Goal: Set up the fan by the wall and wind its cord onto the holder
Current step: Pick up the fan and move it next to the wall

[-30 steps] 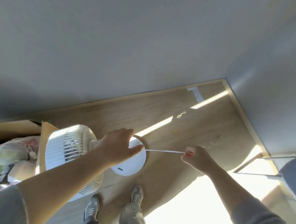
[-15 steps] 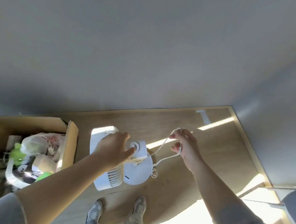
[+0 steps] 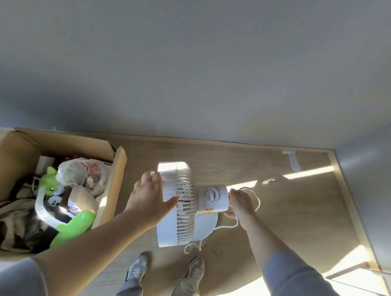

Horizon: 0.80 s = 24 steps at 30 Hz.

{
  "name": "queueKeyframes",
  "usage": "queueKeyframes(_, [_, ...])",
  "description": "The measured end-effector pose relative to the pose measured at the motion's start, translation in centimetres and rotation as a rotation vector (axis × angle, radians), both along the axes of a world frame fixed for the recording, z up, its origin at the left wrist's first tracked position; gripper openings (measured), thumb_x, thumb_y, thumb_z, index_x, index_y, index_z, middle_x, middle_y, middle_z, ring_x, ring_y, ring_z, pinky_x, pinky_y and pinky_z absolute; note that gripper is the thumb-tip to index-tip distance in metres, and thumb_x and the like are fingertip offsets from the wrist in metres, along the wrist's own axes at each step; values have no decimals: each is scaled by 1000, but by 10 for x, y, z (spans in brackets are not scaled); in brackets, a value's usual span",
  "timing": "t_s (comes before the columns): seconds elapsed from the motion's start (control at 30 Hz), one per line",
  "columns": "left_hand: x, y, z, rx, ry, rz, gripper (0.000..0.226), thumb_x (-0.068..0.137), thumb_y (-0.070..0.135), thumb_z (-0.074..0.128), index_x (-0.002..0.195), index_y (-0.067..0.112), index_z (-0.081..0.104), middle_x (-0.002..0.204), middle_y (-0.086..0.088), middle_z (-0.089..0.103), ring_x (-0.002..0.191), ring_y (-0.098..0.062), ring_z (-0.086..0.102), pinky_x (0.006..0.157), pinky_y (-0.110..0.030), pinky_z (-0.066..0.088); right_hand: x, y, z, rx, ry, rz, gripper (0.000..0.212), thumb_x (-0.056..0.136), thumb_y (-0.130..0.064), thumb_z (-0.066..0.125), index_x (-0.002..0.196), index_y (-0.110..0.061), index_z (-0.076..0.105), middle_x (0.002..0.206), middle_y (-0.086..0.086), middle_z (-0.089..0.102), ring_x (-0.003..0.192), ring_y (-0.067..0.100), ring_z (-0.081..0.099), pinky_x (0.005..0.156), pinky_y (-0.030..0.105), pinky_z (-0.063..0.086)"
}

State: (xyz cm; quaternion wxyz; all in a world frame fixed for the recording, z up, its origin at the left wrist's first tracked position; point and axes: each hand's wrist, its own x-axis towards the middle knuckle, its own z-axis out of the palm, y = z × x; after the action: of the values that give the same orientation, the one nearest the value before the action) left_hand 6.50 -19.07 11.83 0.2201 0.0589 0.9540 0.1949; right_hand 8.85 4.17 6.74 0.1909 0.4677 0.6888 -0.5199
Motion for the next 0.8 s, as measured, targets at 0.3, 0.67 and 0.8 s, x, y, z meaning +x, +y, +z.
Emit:
queueKeyframes(0.3, [-3,0,-36,160,-236,162,84,75,57,63,134,11,25,124,-12,49,98,-26,57,76,-37,55,-12,-6,-15,-36,-41,10,23,99,-25,40,112,-11,52,97,5,45,79,18,50,61,30,54])
queueKeyframes(0.67, [-2,19,-35,160,-134,167,107,78,55,61,148,11,-7,151,-13,15,136,-33,26,110,-40,33,-18,1,-3,120,-99,12,24,95,-13,43,72,-10,48,74,8,52,66,24,60,62,36,56])
queueKeyframes(0.8, [1,39,-19,146,116,-97,80,83,51,55,145,15,19,158,-7,-4,146,-29,-9,118,-41,-2,-22,16,44,-10,97,-180,28,89,-2,38,66,-7,52,57,7,47,31,11,45,34,16,33])
